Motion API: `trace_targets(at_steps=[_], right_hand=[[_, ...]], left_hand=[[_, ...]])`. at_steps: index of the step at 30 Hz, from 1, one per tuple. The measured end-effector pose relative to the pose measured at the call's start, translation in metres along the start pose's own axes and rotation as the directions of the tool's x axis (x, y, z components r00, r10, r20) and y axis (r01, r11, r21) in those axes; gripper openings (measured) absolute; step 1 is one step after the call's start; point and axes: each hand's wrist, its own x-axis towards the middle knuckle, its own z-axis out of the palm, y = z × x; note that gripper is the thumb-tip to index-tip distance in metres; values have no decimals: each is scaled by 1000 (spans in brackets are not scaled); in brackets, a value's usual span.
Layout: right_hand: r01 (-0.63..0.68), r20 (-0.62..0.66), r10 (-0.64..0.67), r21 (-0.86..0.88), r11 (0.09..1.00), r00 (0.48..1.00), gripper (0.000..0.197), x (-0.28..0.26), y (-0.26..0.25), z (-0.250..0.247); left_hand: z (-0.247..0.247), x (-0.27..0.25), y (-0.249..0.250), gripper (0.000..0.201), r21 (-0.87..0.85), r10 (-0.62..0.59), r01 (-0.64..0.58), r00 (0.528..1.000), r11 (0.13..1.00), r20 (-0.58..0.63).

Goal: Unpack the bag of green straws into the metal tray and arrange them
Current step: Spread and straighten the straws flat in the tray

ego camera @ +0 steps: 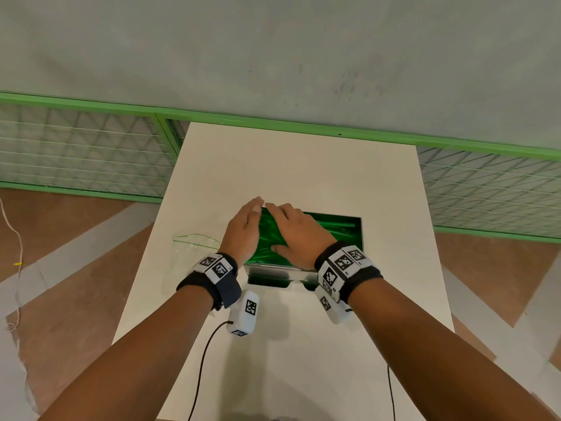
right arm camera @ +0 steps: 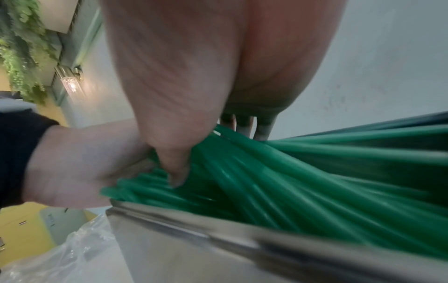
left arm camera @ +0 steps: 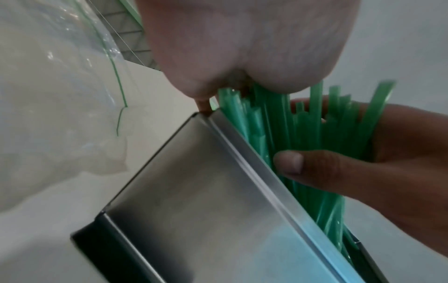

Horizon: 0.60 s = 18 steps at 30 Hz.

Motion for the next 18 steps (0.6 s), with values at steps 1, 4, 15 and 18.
trace_targets(at_steps=[1,4,15,18], right_hand=[[-5,5,5,13,1000,1000,96,-1,3,-2],[-40,50,35,98,994,998,105,-10,14,-3],[-217,185,204,52,975,961,103,-35,60,3],[-220,185,229,-65,973,956,103,-30,63,8]], left_hand=[[0,1,-1,47,-13,-9,9,1000,1000,11],[0,5,-2,52,-133,-117,120,993,984,30],[3,-7,-5,43,233,155,-153,988,960,7],[1,-9,-6,45,345,212,-213,976,914,43]])
